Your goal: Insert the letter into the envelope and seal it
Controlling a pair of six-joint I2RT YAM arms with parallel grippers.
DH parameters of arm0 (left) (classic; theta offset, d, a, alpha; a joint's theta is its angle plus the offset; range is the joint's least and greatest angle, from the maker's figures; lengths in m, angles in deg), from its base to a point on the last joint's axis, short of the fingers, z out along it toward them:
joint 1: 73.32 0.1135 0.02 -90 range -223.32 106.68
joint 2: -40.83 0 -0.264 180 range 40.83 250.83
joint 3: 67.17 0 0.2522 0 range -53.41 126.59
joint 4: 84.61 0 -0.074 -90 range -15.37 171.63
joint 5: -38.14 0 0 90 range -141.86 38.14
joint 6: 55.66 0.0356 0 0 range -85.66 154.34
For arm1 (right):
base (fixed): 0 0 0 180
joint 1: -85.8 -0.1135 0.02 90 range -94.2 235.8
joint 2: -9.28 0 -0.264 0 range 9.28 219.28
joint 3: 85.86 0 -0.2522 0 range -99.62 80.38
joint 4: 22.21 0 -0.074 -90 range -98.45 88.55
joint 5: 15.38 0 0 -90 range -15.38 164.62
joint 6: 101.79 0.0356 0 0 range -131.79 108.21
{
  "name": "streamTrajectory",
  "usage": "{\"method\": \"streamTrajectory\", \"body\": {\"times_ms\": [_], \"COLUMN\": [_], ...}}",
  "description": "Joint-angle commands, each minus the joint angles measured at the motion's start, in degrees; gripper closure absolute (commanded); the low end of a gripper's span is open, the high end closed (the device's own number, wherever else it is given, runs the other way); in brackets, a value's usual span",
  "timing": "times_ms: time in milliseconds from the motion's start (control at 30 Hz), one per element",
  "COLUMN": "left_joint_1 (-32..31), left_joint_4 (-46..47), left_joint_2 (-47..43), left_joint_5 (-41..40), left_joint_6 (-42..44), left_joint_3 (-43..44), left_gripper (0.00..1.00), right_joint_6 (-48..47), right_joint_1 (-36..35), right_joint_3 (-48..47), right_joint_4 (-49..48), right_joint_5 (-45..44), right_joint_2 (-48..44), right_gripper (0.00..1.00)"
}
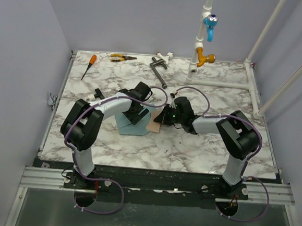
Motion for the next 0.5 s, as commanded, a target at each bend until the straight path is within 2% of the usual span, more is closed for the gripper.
{"method": "streamTrajectory", "body": {"times_ms": [0, 133, 233, 333, 467], "left_joint_1": [1.2, 1.9, 2.6, 5.8, 8.4], "left_joint_4": [1.4, 1.4, 1.0, -4.3, -5.9], "left_joint_2": [-2.8, -3.1, -3.6, -1.5, 1.5], "left_joint_5": [-2.0, -1.2, 3.8, 9.1, 4.7], "left_joint_6": [1.2, 1.7, 4.2, 2.7, 2.0], "left_joint_3": [1.8, 2.5, 2.9, 8.5, 11.8], "left_gripper": [0.2, 0.2, 0.15, 0.12, 0.13], "right_joint_6": [-7.5, -10.4, -13.0, -17.4, -25.5], "right_joint_1": [-0.2, -0.3, -0.3, -0.3, -1.4], "right_joint_3": [0.0, 0.0, 0.0, 0.4, 2.7], "right_joint_4": [5.5, 6.8, 7.4, 8.1, 6.4], "right_joint_5": [0.9, 3.7, 5.6, 4.9, 3.6], "right_joint_2": [1.1, 1.9, 2.1, -0.3, -6.2], "right_gripper": [0.99, 0.99, 0.99, 0.99, 0.99]}}
